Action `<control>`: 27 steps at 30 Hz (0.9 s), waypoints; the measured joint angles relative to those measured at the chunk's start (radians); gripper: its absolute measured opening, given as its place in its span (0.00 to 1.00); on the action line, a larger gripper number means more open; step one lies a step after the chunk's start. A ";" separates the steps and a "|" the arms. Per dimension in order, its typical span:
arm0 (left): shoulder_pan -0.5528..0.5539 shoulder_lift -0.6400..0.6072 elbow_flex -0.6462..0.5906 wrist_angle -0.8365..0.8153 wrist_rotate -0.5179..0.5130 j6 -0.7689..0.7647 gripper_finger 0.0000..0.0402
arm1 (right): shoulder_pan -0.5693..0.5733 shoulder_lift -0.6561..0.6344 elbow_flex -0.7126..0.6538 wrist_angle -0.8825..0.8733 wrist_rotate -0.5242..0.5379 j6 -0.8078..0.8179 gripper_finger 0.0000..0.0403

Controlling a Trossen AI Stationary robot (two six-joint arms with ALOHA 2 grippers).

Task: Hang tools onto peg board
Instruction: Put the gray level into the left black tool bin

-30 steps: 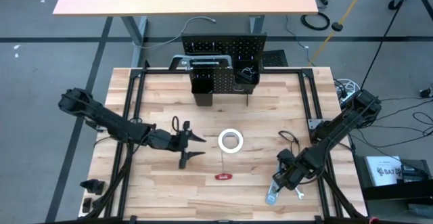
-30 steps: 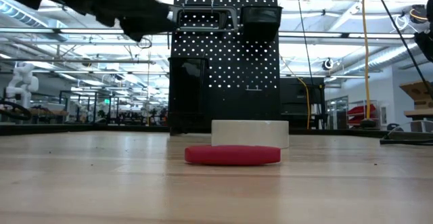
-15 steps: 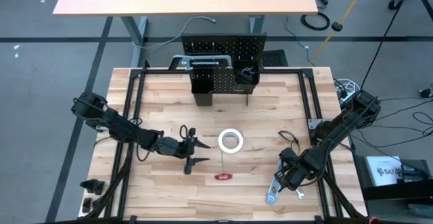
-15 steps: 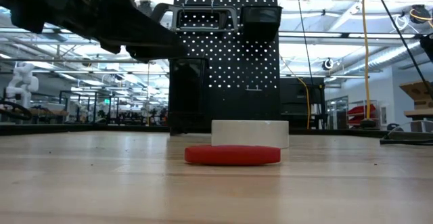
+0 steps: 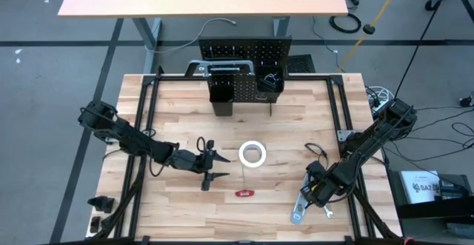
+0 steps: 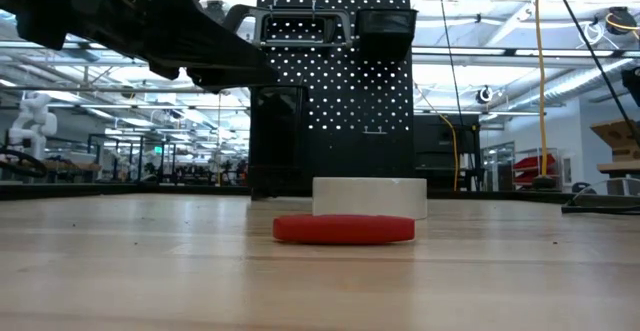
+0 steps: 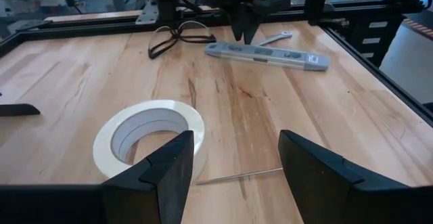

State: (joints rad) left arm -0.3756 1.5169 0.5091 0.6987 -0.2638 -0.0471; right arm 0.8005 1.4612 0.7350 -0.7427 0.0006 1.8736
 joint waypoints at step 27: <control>0.002 0.000 0.017 0.051 0.037 0.053 0.55 | -0.001 0.034 -0.016 0.028 -0.001 0.030 0.31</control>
State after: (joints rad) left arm -0.3733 1.5166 0.5259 0.7494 -0.2270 0.0058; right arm 0.7994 1.4952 0.7189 -0.7151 -0.0002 1.9038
